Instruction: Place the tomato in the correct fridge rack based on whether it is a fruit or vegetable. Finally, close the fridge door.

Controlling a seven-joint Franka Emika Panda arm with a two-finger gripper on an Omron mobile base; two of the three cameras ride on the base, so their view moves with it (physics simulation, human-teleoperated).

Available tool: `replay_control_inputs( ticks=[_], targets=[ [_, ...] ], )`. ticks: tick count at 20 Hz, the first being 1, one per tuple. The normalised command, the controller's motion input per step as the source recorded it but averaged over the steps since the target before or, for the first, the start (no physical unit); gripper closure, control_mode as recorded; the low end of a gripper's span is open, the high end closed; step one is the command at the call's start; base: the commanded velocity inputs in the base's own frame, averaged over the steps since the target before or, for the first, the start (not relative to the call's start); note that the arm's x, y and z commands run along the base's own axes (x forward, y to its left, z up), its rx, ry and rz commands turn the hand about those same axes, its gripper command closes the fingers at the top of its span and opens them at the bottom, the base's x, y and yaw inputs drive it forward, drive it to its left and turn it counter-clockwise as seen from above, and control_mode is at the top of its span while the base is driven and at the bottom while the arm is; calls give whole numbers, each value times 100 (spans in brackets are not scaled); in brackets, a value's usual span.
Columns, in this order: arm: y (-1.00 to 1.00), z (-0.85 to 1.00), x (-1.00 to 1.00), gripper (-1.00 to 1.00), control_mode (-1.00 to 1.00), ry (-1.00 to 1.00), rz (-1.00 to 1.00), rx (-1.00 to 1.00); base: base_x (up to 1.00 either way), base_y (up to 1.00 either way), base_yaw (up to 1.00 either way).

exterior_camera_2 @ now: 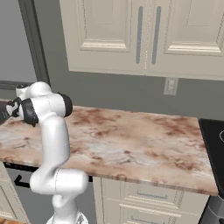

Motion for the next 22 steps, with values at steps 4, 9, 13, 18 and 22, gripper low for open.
replay_control_inputs(
  ticks=[4,9,13,18,22],
  targets=[
    [16,-24,37,-100,-100,0,0,0,0,0,0],
    [21,-26,37,-100,-100,0,0,0,0,0,0],
    [19,-27,38,-100,-100,0,0,0,0,0,0],
    [12,-22,25,100,-100,-1,0,-1,0,0,0],
    [0,0,-11,100,-100,0,0,0,0,0,0]
  ],
)
